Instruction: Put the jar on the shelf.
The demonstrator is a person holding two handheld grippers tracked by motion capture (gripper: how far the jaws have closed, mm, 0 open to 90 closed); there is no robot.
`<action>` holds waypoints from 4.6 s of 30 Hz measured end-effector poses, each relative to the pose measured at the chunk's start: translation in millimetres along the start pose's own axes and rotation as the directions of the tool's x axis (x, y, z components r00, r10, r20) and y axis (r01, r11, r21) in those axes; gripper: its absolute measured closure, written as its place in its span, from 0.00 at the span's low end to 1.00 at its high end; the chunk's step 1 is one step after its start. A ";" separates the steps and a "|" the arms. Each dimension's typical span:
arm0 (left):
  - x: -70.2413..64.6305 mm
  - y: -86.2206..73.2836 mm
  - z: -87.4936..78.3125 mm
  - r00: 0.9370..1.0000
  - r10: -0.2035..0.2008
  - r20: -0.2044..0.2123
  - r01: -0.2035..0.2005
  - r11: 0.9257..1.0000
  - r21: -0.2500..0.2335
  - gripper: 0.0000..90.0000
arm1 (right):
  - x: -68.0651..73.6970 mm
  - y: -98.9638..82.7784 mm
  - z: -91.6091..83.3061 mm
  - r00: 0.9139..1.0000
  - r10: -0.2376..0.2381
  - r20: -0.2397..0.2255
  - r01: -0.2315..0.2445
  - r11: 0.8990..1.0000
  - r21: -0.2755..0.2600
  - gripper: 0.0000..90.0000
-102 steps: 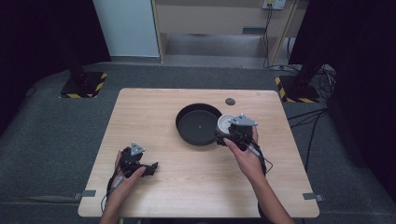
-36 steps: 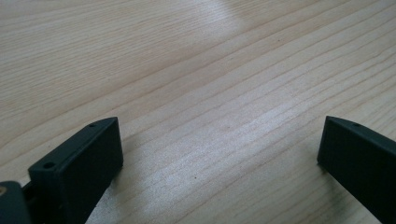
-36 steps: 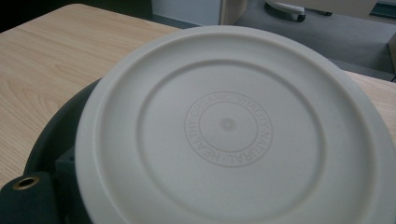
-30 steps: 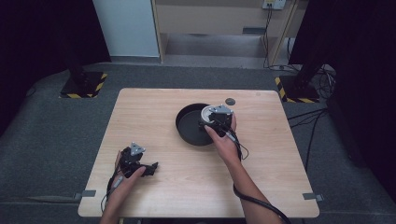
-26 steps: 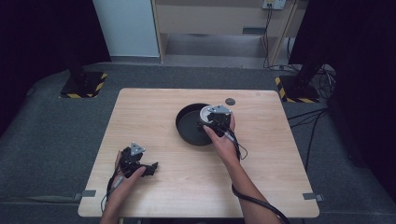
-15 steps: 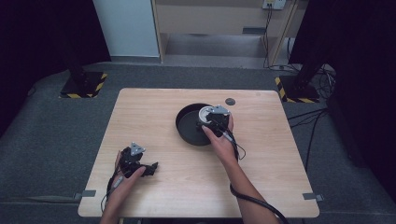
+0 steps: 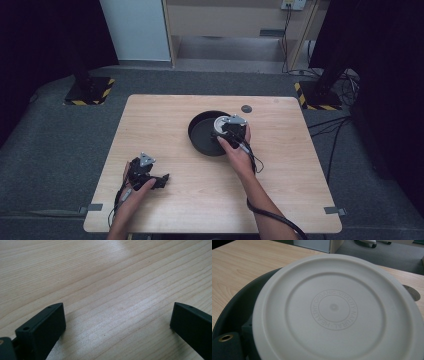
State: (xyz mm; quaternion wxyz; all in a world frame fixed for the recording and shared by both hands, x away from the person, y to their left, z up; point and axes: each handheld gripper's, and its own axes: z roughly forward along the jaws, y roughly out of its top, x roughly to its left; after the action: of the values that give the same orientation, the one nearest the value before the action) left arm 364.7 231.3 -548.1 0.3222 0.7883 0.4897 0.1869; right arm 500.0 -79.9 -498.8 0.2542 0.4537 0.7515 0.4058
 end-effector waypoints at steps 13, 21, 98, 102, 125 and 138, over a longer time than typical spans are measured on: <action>0.0 0.0 0.0 1.000 0.000 0.000 0.000 1.000 0.000 0.00 | -2.2 -7.7 2.5 1.000 0.011 -0.002 -0.011 1.000 0.007 0.11; 0.1 0.1 0.0 1.000 0.002 -0.001 -0.002 1.000 0.000 0.00 | -1.7 -11.0 3.8 1.000 0.016 -0.003 -0.016 1.000 0.013 0.11; 0.1 0.0 0.0 1.000 0.001 0.000 -0.001 1.000 0.000 0.00 | -8.1 -22.2 4.3 0.998 0.051 -0.048 -0.051 0.999 -0.007 0.04; 0.1 0.0 0.0 1.000 0.001 0.000 -0.001 1.000 0.000 0.00 | -8.3 -21.7 2.5 0.998 0.046 -0.048 -0.047 0.999 -0.012 0.03; 0.1 0.0 0.0 1.000 0.001 0.000 -0.001 1.000 0.000 0.00 | -4.1 -8.1 -13.8 0.998 0.021 -0.064 -0.025 0.999 -0.049 0.02; 0.0 0.1 0.1 1.000 0.000 0.001 0.000 1.000 -0.001 0.00 | -6.6 -0.9 -21.0 0.998 0.032 -0.062 -0.035 0.997 -0.061 0.02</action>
State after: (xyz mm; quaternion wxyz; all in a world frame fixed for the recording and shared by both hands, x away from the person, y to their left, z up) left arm 364.8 231.3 -548.1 0.3226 0.7882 0.4896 0.1868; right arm 486.8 -94.0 -488.1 0.2383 0.4455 0.7382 0.4470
